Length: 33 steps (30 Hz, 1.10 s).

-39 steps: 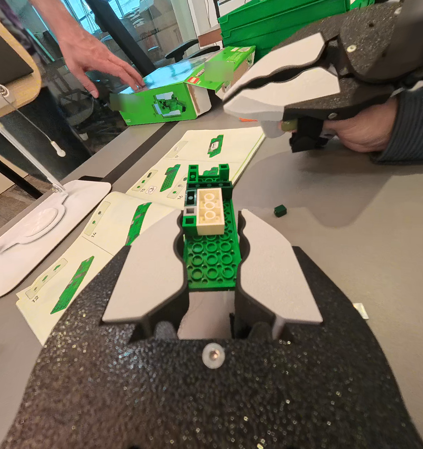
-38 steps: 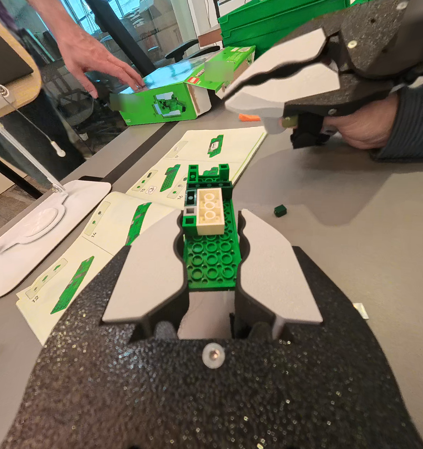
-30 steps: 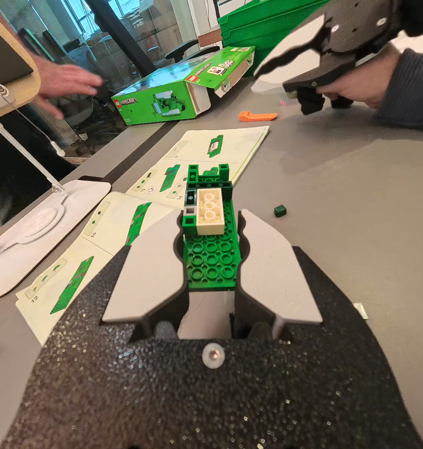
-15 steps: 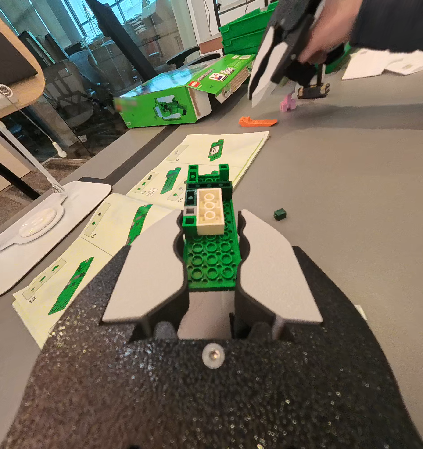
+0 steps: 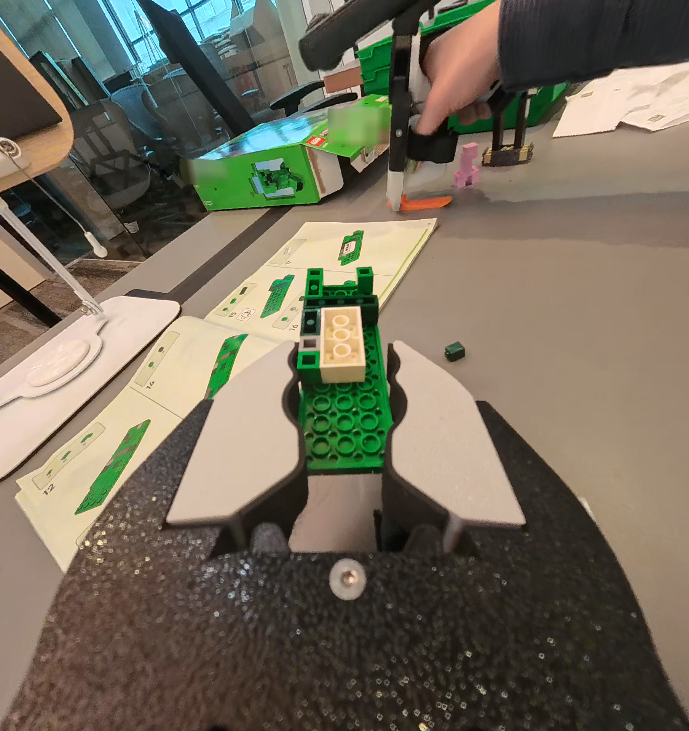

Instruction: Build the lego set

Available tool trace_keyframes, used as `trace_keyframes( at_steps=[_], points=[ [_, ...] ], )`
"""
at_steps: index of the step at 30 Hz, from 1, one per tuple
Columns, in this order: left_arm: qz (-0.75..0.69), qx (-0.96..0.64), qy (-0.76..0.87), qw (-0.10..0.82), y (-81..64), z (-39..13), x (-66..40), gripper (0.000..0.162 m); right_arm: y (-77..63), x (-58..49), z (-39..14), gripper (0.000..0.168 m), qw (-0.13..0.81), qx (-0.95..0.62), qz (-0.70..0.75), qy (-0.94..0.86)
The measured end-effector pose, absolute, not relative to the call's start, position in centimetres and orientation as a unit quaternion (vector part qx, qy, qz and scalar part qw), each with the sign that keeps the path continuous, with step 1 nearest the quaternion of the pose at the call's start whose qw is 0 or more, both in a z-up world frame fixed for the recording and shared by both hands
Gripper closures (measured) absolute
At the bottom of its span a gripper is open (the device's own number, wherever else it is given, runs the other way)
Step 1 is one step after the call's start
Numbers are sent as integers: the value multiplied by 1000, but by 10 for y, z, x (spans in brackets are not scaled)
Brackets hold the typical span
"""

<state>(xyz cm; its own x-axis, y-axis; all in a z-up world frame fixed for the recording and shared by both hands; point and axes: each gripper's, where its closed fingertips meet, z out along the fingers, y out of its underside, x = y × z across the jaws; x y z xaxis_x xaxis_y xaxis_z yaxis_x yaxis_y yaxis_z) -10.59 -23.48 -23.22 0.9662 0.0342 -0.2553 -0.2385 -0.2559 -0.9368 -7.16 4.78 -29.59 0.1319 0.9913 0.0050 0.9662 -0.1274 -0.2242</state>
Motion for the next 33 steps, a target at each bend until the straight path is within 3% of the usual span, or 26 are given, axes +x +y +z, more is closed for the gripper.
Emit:
trace_keyframes(
  at_steps=[6,10,16,22,25,33],
  points=[
    [108,-780,59,614,-235,-230,-107,121,32,-60,-280,152,109,-696,77,-706],
    [102,-775,50,622,-236,-227,-110,121,-47,-47,-257,152,111,-500,194,-837],
    [98,-770,43,629,-237,-224,-111,121,-135,-9,-275,152,66,-342,185,-919],
    [99,-771,46,627,-237,-225,-111,121,-156,-7,-298,151,69,-337,143,-928],
    [100,-771,46,628,-237,-225,-111,121,-156,-3,-290,127,80,-376,177,-906],
    [95,-770,46,629,-236,-224,-110,121,-124,30,-294,120,108,-436,211,-868]
  ],
)
